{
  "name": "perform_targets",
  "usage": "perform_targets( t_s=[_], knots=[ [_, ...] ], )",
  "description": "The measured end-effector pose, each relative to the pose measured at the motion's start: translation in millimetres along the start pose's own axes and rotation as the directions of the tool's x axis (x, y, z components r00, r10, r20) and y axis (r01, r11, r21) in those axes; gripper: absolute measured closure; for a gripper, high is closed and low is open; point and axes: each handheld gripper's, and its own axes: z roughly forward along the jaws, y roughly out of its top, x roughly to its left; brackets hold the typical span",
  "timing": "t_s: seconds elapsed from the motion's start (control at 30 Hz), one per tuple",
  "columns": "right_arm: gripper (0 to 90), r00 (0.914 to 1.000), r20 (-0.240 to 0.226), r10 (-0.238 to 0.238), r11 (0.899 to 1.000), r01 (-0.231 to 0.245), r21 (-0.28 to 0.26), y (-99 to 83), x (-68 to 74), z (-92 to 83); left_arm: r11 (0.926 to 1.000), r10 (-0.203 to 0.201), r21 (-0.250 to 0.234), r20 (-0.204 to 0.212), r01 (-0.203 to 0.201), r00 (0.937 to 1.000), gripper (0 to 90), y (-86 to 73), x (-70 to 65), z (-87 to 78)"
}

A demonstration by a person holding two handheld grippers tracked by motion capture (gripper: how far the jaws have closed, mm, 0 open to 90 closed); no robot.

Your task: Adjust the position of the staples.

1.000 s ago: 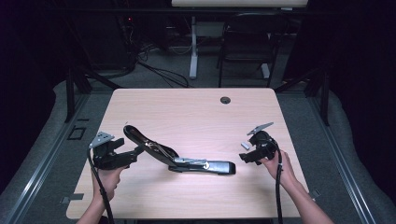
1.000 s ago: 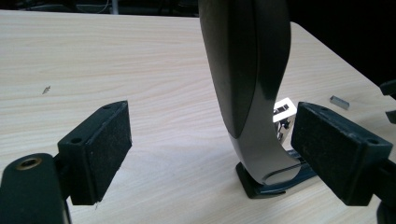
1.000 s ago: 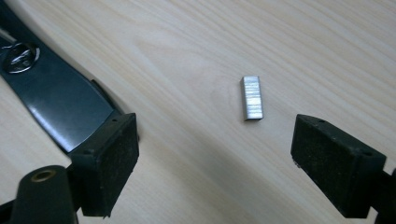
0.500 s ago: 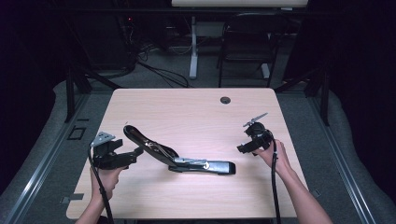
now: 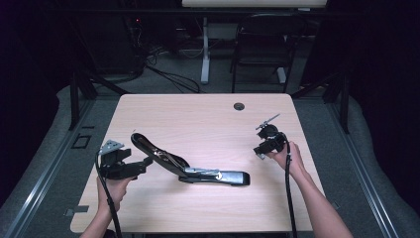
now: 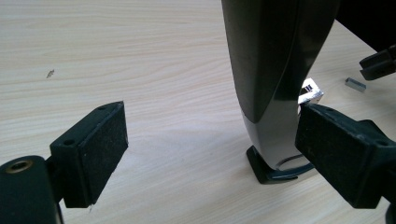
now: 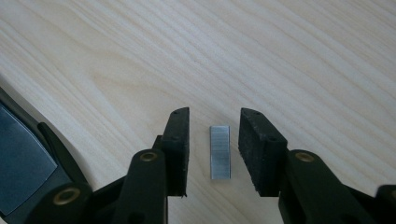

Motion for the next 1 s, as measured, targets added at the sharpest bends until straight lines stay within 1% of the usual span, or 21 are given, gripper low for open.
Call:
perform_targets(
  t_s=[0.03, 0.1, 0.13, 0.23, 0.27, 0.33, 0.37, 0.4, 0.43, 0.5, 0.53, 0.6, 0.7, 0.77, 0.83, 0.87, 0.93, 0.97, 1.0],
  knots=[
    [65.8, 0.9999, -0.001, -0.015, 1.000, 0.015, 0.023, 1.8, -2.1, -0.2, 1.0000, -0.002, 0.001, 0.000, 0.002, 1.0000, 9.6, -0.2, 0.0, 0.4],
    [67.8, 0.9999, -0.007, -0.010, 1.000, 0.011, 0.026, 3.1, -3.5, 2.4, 1.0000, -0.003, 0.007, 0.003, 0.003, 1.0000, 9.6, -0.5, 0.4, 1.5],
    [67.8, 0.9999, -0.010, -0.004, 0.999, 0.004, 0.034, 3.4, -3.5, 4.1, 0.9999, -0.004, 0.013, 0.003, 0.004, 1.0000, 9.6, -0.5, 0.4, 1.9],
    [67.7, 0.9999, -0.010, -0.003, 0.998, 0.003, 0.059, 3.6, -4.6, 6.5, 0.9998, 0.001, 0.018, 0.006, -0.001, 1.0000, 9.7, -0.5, 0.2, 1.8],
    [67.7, 1.0000, -0.005, 0.004, 0.999, -0.004, 0.053, 3.0, -4.3, 8.0, 0.9998, 0.001, 0.018, 0.005, -0.001, 1.0000, 9.7, -0.5, 0.1, 1.5],
    [67.6, 1.0000, 0.007, -0.004, 0.998, 0.003, 0.068, 2.7, -5.0, 9.1, 0.9999, 0.001, 0.015, 0.003, -0.001, 1.0000, 9.8, -0.4, 0.1, 1.0],
    [67.6, 0.9999, 0.011, 0.007, 0.998, -0.008, 0.064, 2.4, -4.5, 9.8, 1.0000, 0.000, 0.008, 0.000, 0.000, 1.0000, 9.8, -0.6, 0.2, 1.0],
    [67.6, 0.9999, 0.008, 0.010, 0.998, -0.010, 0.061, 2.2, -4.9, 10.4, 1.0000, -0.002, 0.007, 0.001, 0.002, 1.0000, 9.8, -0.5, 0.4, 0.4],
    [67.6, 0.9999, 0.015, 0.008, 0.998, -0.009, 0.059, 1.7, -5.4, 10.3, 1.0000, -0.004, 0.002, -0.003, 0.004, 1.0000, 10.1, -0.4, 0.5, -0.3],
    [67.6, 0.9997, 0.013, 0.022, 0.998, -0.022, 0.052, 0.7, -5.9, 12.0, 1.0000, -0.005, -0.003, -0.005, 0.005, 1.0000, 10.2, -0.1, 0.9, -1.1],
    [67.6, 0.9997, 0.003, 0.022, 0.998, -0.022, 0.065, 0.9, -6.8, 11.8, 1.0000, -0.005, -0.003, -0.006, 0.005, 1.0000, 10.2, -0.1, 1.1, -1.4],
    [67.6, 0.9997, 0.014, 0.022, 0.997, -0.023, 0.073, 0.2, -7.8, 13.4, 1.0000, -0.006, -0.002, -0.004, 0.006, 1.0000, 10.2, -0.5, 1.2, -0.9],
    [67.7, 0.9994, 0.016, 0.031, 0.997, -0.032, 0.077, -1.6, -8.2, 16.6, 1.0000, -0.003, 0.009, 0.002, 0.003, 1.0000, 10.2, -0.6, 0.6, 0.0],
    [69.3, 0.9996, 0.015, 0.023, 0.995, -0.024, 0.092, -2.1, -8.5, 18.1, 1.0000, -0.001, 0.007, 0.004, 0.001, 1.0000, 10.2, -0.8, 0.3, 0.7],
    [72.1, 0.9995, 0.022, 0.022, 0.995, -0.024, 0.093, -2.9, -9.0, 19.2, 1.0000, -0.004, 0.008, 0.004, 0.004, 1.0000, 10.3, -0.6, 0.7, 0.3],
    [73.2, 0.9993, 0.020, 0.030, 0.996, -0.032, 0.088, -3.5, -9.1, 20.2, 1.0000, -0.006, 0.004, 0.002, 0.006, 1.0000, 10.3, -0.6, 0.9, 0.3],
    [77.5, 0.9996, 0.018, 0.024, 0.995, -0.026, 0.099, -4.2, -10.1, 21.1, 1.0000, -0.007, 0.004, 0.004, 0.007, 1.0000, 10.3, -0.6, 1.3, 0.2],
    [77.6, 0.9991, 0.018, 0.038, 0.995, -0.039, 0.089, -5.1, -9.4, 22.4, 1.0000, -0.008, 0.004, 0.005, 0.008, 1.0000, 10.2, -0.6, 1.3, 0.2],
    [77.8, 0.9994, 0.015, 0.030, 0.994, -0.031, 0.100, -5.0, -10.3, 21.7, 1.0000, -0.008, 0.004, 0.006, 0.008, 1.0000, 10.3, -0.6, 1.2, 0.3]
  ],
)
